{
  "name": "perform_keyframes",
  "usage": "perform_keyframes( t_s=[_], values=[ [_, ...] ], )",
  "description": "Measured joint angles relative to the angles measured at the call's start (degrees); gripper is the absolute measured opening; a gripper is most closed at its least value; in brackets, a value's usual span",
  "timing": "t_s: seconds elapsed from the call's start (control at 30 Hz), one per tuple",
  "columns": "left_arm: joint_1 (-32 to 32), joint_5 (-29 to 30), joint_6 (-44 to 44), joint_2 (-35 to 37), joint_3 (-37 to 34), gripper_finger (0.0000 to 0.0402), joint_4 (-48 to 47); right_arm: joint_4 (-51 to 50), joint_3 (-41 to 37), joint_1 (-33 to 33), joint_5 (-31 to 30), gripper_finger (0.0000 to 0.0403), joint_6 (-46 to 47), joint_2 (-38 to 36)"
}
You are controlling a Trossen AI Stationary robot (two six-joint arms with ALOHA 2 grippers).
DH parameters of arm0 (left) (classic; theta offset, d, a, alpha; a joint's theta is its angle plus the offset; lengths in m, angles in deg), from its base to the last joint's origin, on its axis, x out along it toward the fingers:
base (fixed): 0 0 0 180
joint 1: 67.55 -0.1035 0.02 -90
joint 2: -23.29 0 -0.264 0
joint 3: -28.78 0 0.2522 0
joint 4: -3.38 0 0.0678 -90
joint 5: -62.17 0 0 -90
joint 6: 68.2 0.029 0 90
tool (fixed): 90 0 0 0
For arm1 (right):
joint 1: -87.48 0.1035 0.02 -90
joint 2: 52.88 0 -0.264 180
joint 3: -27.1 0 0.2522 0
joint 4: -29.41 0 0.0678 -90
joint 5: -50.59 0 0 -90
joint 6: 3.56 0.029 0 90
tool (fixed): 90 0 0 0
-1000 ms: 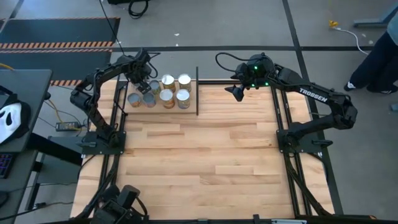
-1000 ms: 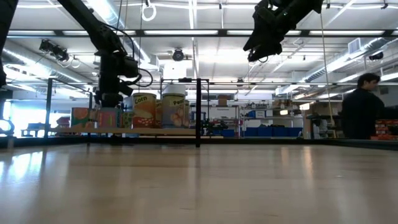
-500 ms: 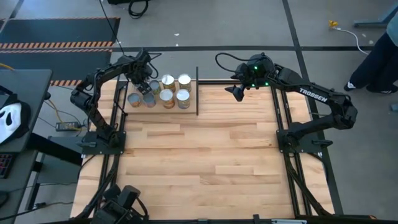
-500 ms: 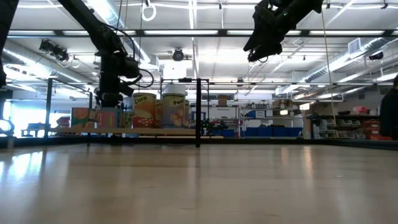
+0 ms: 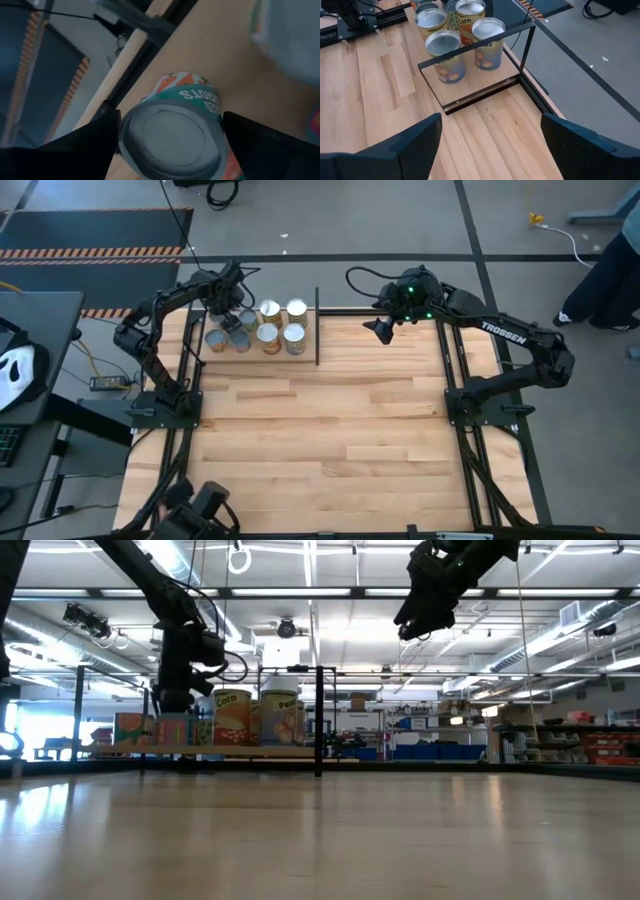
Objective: Pick and place cans onto a shelf
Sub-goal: Put the canned sliced carrots on the shelf, then adjust the canned green peas on the shelf
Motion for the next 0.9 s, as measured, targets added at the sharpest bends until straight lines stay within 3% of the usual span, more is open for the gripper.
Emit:
perform_keyframes(
  t_s=[0.5,0.8,0.9],
  values=[
    [2.22,6.58,-1.12,1.12,0.00,0.0356,-1.82,-1.37,0.00,0.00,0.66,0.0347,0.00,0.00],
    [4.98,6.58,4.44,7.52,0.00,0.0357,-4.86,-4.84,0.00,-0.95,0.43,0.0347,0.10,0.00],
    [6.84,2.78,6.03,10.44,-0.02,0.0356,-4.68,-4.56,0.00,-0.92,0.44,0.0347,0.76,0.00]
  ],
)
